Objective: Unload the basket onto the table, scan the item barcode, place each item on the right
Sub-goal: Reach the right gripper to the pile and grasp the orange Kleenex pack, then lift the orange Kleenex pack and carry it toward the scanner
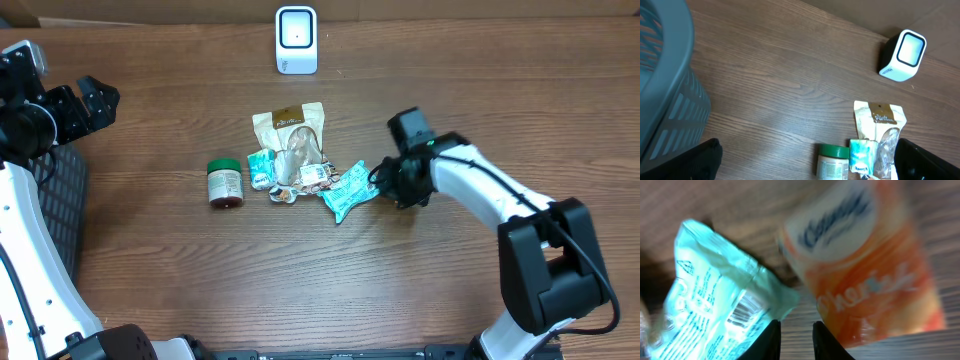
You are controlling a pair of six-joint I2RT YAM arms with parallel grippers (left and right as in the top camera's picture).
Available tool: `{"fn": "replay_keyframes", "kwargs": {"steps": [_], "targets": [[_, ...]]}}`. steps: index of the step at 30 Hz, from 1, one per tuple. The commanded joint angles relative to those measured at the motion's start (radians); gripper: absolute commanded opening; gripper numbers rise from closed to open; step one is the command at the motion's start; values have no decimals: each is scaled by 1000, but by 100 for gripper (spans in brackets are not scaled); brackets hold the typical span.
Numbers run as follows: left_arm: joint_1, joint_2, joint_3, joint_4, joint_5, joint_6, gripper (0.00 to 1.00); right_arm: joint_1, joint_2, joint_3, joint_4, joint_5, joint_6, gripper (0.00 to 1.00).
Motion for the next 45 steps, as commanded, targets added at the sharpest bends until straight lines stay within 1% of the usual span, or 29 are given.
{"fn": "replay_keyframes", "kwargs": {"steps": [1,4,8,9,11,14,16,18,24,33,35,38,41,43,45], "targets": [[-7,-6,17,0,15,-16,100,-50,-21,101,-62,-51,-178,25],[-7,-6,17,0,15,-16,100,-70,-47,166,-138,-110,-272,31],[-7,-6,17,0,15,-16,99,-129,-79,220,-221,-110,-354,45],[-7,-6,17,0,15,-16,100,-156,-83,219,-232,-109,-359,47],[-7,-6,17,1,15,-16,100,-214,-81,208,-242,-112,-359,49],[-7,-6,17,1,15,-16,100,-298,-79,147,-206,-193,-375,49],[-7,-6,17,1,15,-16,100,-330,-79,88,-155,-282,-417,49],[-7,-6,17,0,15,-16,100,-342,-76,28,-99,-312,-419,49],[-7,-6,17,0,15,-16,100,-341,-74,-108,53,-360,-419,50],[-7,-6,17,0,15,-16,100,-341,-40,-210,192,-357,-396,49],[-7,-6,17,0,15,-16,100,-341,-31,-224,216,-357,-385,47],[-7,-6,17,1,15,-16,100,-341,-29,-257,265,-356,-350,38],[-7,-6,17,0,15,-16,99,-341,-29,-283,303,-353,-320,26],[-7,-6,17,0,15,-16,100,-341,-29,-299,324,-353,-307,22],[-7,-6,17,0,15,-16,100,-341,-29,-311,339,-356,-297,13]]}}
